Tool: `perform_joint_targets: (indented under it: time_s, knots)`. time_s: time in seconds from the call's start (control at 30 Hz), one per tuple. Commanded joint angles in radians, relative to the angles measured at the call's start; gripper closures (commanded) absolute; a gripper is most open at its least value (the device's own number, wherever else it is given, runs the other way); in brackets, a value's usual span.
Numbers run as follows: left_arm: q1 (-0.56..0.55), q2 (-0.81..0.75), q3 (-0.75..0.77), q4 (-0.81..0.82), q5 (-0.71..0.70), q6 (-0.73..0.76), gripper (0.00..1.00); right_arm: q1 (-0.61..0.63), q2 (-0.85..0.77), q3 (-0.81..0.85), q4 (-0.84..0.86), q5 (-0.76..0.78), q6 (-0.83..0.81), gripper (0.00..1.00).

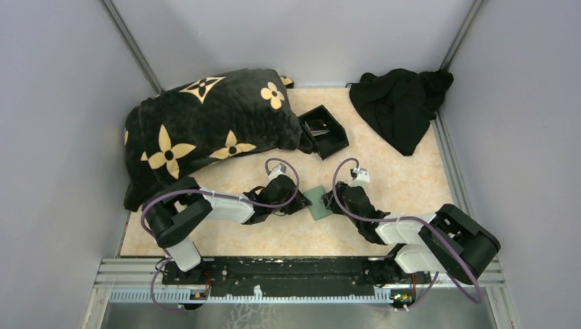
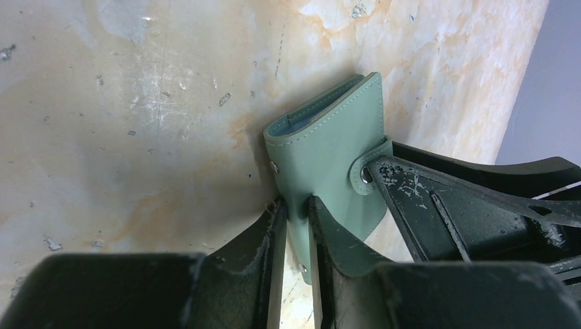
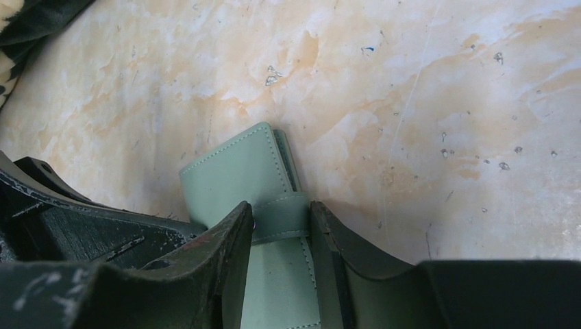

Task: Put the credit cards into the card holder
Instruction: Close the card holder at the center of the board.

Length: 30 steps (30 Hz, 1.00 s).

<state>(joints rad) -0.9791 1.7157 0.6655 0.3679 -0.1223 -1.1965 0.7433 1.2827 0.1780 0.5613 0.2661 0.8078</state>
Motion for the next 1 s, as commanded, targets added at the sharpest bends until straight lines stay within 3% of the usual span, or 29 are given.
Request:
perform_joint_targets:
  time_s: [0.0,0.97]
  knots:
    - [-0.007,0.085,-0.018,-0.146,0.021,0.020,0.75,0.063,0.048,-0.055,-0.275,-0.084,0.028,0.63]
    - [-0.006,0.161,0.047,-0.199,0.060,-0.028,0.81,0.312,0.145,-0.001,-0.399,0.187,0.185,0.67]
